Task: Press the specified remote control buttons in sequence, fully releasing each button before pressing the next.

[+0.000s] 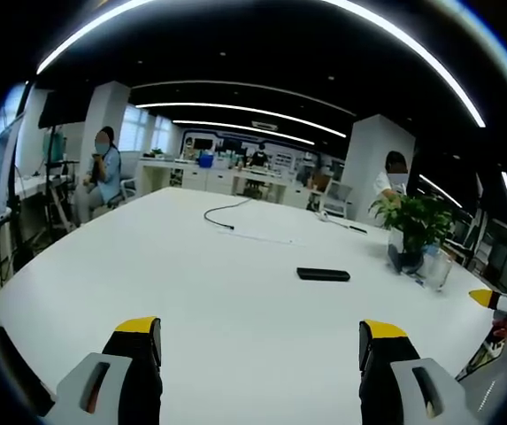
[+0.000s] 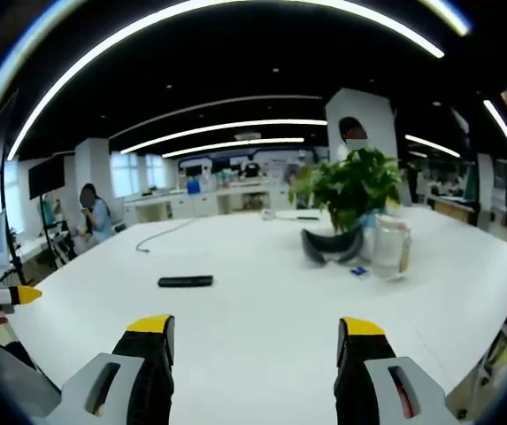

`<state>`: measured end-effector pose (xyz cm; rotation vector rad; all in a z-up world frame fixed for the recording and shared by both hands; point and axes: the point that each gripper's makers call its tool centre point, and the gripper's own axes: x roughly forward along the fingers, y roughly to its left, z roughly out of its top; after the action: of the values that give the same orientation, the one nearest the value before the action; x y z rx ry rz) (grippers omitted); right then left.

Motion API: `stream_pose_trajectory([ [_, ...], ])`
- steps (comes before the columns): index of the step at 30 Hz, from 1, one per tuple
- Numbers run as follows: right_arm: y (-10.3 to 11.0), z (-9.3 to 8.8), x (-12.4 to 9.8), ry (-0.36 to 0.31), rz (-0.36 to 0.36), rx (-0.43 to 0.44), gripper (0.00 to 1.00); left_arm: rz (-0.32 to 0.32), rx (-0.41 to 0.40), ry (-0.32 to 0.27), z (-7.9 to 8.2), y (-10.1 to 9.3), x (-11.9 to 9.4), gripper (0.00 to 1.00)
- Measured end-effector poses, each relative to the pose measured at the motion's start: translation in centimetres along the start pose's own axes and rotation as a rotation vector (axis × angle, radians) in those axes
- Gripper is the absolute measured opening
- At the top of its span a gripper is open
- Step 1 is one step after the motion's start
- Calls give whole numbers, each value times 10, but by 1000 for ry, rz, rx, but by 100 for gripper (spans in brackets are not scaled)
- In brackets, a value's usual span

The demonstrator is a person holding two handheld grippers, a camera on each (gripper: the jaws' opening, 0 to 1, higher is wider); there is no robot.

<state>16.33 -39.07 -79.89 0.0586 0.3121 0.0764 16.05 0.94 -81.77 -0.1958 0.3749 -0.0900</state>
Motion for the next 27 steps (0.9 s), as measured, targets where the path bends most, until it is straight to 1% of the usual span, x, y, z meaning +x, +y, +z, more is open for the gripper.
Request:
stream_pose_trajectory([
  [4,1,-1,0,4,5,-4,74,-2,1,5,-1,-1,0,96],
  [10,0,-1,0,4,4,2,74,13,-8,1,0,2,0,96],
  [12,1,-1,1,5,6,-2,74,14,-10,9,-1,2,1,96],
  [21,-1,0,1,2,3,6,73,4,1,22,-3,-2,2,96],
  [27,2,-1,1,7,11,-10,73,10,-1,19,-1,-2,2,95],
])
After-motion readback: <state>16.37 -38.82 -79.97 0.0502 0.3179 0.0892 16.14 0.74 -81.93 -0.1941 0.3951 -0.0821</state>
